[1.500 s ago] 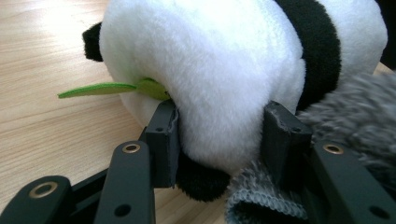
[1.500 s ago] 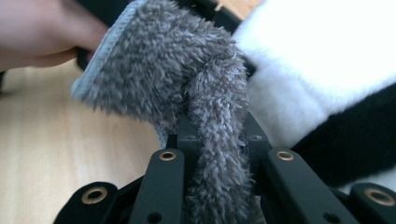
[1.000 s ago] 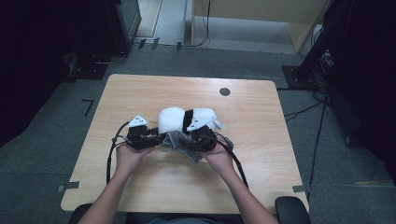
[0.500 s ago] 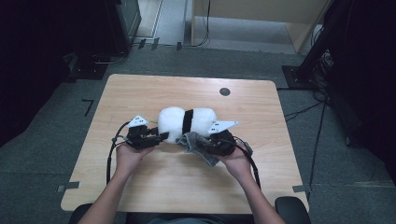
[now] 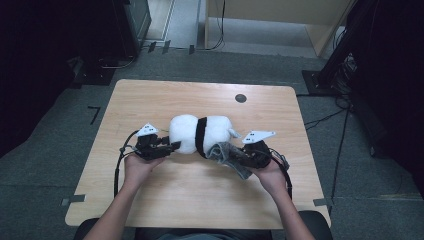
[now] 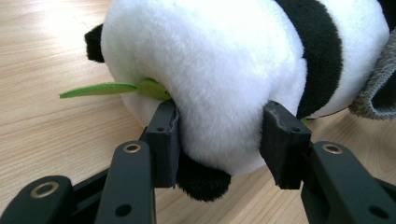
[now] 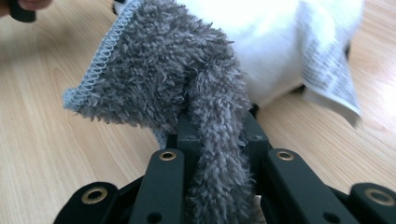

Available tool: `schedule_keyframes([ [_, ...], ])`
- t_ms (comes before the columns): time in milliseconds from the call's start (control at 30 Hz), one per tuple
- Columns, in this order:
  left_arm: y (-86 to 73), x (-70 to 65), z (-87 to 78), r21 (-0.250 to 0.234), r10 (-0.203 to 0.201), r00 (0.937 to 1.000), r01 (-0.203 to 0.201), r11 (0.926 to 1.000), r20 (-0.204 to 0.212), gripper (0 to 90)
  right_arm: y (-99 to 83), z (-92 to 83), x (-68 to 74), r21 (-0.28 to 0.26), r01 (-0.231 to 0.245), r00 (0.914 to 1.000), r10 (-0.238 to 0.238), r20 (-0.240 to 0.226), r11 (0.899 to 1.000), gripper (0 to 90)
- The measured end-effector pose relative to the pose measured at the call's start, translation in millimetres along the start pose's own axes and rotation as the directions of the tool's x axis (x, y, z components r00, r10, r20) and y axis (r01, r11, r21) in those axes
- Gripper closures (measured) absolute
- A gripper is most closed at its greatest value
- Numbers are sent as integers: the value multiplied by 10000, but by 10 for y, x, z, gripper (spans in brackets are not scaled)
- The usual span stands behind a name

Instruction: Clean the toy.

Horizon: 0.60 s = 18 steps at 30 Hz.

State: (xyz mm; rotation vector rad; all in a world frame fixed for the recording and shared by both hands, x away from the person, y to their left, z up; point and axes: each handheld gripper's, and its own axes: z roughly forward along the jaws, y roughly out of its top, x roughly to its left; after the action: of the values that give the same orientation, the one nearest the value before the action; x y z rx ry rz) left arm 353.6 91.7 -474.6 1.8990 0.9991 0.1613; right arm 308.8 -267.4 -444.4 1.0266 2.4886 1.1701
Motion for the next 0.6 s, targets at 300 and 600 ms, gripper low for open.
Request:
schedule_keyframes([
  [300,-2,5,1,-8,-3,10000,3,10000,8,523,-125,-10,-179,328,-535,9979,522,370,9980,763],
  [600,-2,6,1,-6,5,10000,-5,10000,15,523,-191,47,-273,633,-874,9945,834,632,9942,763],
])
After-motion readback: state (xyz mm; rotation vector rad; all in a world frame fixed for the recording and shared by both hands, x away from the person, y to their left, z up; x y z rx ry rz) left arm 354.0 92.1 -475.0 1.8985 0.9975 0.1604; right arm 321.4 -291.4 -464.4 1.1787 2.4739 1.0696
